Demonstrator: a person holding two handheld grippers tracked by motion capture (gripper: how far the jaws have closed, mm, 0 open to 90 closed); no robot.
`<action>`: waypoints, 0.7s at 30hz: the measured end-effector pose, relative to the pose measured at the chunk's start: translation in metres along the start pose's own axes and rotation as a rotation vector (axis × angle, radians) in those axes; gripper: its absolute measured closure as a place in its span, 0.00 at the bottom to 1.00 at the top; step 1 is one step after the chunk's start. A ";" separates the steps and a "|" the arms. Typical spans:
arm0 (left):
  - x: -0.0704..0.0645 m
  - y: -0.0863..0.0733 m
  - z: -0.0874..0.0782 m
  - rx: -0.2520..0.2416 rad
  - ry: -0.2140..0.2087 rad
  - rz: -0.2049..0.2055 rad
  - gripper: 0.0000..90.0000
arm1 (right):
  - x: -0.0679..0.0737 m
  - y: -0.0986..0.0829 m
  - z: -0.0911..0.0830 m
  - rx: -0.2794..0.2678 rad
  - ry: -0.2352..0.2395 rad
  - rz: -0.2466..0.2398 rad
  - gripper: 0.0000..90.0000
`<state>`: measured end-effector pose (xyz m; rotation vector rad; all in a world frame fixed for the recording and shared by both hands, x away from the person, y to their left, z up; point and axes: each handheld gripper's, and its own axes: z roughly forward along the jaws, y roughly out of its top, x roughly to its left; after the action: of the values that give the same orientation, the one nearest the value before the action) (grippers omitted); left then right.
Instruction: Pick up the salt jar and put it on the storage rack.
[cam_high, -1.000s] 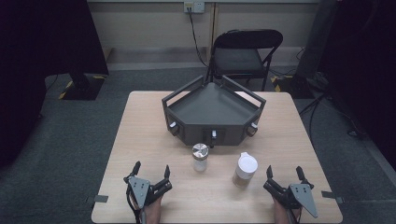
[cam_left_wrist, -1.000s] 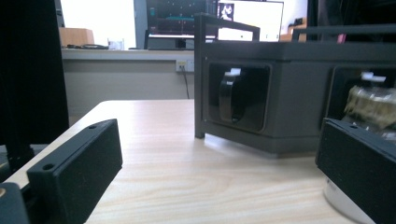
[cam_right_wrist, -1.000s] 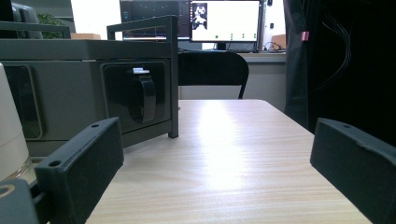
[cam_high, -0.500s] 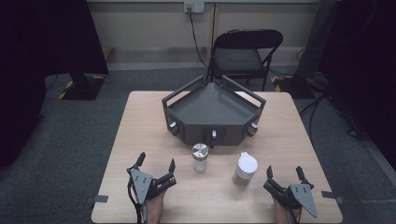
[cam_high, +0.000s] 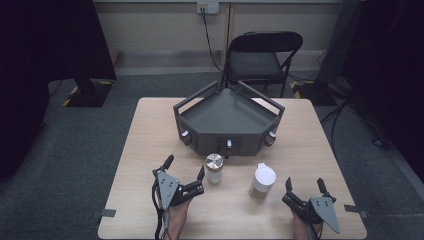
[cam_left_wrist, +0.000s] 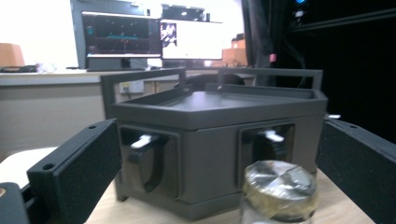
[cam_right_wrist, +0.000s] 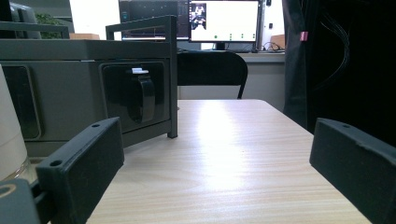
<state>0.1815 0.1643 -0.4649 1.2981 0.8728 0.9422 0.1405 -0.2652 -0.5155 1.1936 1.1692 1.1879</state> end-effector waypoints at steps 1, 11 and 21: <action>-0.002 0.000 0.002 0.003 -0.004 0.006 0.00 | 0.000 0.000 0.000 0.000 0.000 0.000 0.02; -0.011 -0.005 0.014 0.033 -0.015 -0.051 0.01 | 0.001 0.000 0.000 0.000 -0.004 0.000 0.02; -0.023 -0.008 0.028 0.080 -0.010 -0.018 0.04 | 0.001 0.000 0.000 0.000 -0.005 0.000 0.02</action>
<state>0.1990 0.1320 -0.4709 1.3598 0.9205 0.8932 0.1405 -0.2643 -0.5155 1.1956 1.1653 1.1841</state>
